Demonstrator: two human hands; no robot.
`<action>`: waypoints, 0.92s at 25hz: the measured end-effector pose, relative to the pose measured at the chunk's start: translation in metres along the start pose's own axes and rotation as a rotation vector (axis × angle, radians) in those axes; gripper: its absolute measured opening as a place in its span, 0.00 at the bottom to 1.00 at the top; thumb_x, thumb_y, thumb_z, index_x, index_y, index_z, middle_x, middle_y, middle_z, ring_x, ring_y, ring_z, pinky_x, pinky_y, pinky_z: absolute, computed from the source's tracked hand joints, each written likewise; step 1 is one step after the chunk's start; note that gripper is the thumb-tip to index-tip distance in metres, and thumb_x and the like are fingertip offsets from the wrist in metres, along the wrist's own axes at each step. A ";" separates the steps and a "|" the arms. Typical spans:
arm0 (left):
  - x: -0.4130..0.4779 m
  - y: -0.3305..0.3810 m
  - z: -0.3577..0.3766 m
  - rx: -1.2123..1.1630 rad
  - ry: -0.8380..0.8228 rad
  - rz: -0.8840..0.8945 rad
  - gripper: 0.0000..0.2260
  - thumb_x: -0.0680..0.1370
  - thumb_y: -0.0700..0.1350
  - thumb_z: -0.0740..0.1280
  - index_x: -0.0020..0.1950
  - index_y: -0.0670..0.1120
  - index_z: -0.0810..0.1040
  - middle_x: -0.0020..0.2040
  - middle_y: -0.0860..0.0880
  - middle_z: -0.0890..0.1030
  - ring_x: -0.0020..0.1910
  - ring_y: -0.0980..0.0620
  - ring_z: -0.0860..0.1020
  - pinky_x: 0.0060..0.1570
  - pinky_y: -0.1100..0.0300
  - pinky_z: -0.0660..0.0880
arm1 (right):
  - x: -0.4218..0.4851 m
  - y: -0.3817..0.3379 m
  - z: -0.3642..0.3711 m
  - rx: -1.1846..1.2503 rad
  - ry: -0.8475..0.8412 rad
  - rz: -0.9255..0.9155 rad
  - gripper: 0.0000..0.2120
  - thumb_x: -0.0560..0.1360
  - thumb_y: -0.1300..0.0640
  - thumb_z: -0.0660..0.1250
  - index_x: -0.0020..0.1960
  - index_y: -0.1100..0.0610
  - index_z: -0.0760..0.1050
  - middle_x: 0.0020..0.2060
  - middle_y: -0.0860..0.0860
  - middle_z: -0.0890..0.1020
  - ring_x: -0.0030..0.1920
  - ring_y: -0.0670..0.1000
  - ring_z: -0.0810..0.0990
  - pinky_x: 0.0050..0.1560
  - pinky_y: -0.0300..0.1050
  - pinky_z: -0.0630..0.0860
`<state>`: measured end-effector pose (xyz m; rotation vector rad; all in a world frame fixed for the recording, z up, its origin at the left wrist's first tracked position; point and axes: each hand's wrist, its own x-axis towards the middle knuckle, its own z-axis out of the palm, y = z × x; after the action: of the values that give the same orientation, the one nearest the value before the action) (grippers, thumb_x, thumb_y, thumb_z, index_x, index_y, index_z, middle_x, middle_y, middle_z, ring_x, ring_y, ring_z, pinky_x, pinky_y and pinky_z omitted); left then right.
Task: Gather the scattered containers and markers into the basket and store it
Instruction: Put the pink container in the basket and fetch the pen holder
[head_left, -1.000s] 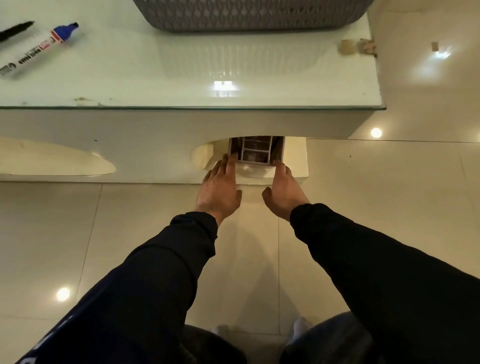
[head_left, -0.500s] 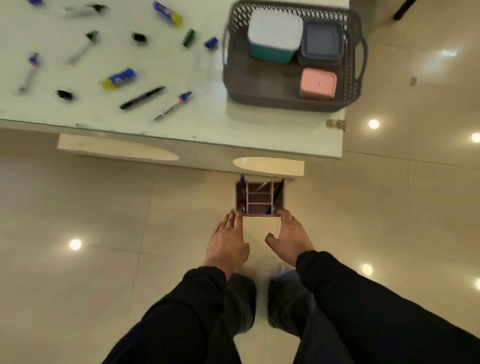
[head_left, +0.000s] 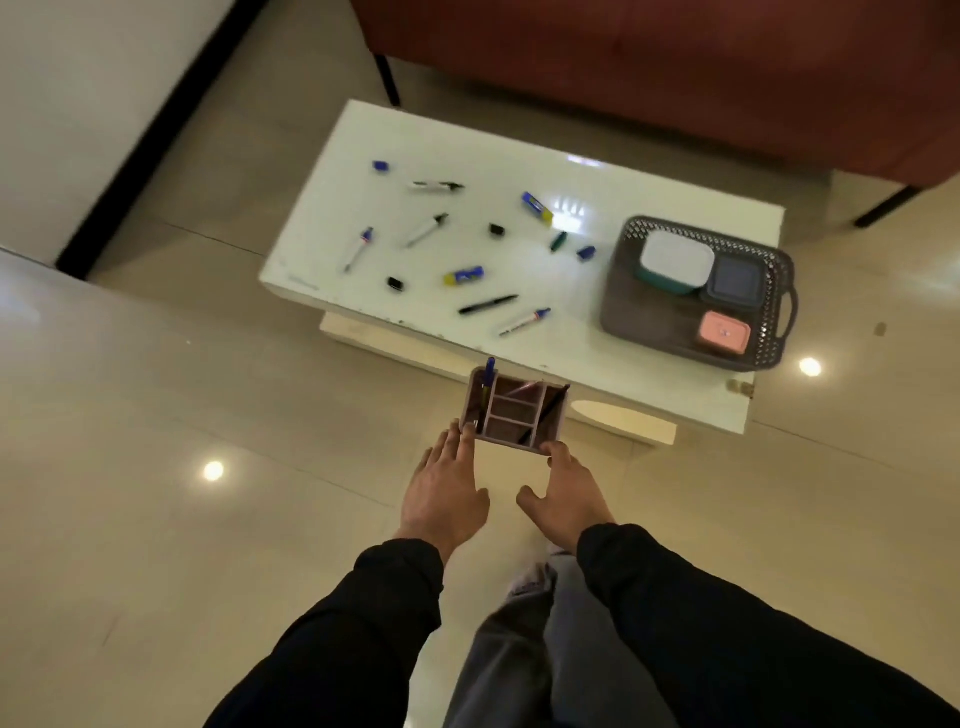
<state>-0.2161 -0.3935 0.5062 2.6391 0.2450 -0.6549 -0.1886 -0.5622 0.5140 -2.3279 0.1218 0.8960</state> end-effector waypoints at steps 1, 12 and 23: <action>0.004 -0.010 -0.016 -0.005 0.019 -0.019 0.40 0.77 0.50 0.65 0.80 0.49 0.42 0.81 0.47 0.47 0.79 0.50 0.48 0.77 0.51 0.53 | 0.006 -0.019 0.000 0.001 -0.010 -0.026 0.32 0.74 0.50 0.71 0.74 0.52 0.61 0.67 0.52 0.75 0.64 0.53 0.75 0.60 0.42 0.71; 0.118 -0.129 -0.154 -0.044 0.110 -0.189 0.41 0.76 0.52 0.66 0.80 0.47 0.44 0.81 0.47 0.51 0.79 0.49 0.51 0.76 0.52 0.56 | 0.153 -0.212 0.008 -0.058 -0.130 -0.213 0.30 0.74 0.51 0.69 0.73 0.53 0.64 0.66 0.52 0.76 0.61 0.53 0.77 0.60 0.45 0.73; 0.280 -0.274 -0.261 -0.029 0.111 -0.153 0.42 0.75 0.50 0.68 0.80 0.51 0.44 0.80 0.48 0.55 0.78 0.48 0.56 0.71 0.46 0.66 | 0.311 -0.372 0.058 -0.079 -0.109 -0.287 0.27 0.74 0.53 0.69 0.71 0.56 0.67 0.65 0.55 0.75 0.61 0.56 0.77 0.59 0.48 0.74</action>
<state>0.0629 -0.0152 0.4873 2.6506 0.4887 -0.5490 0.1268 -0.1910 0.4812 -2.2862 -0.2906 0.8910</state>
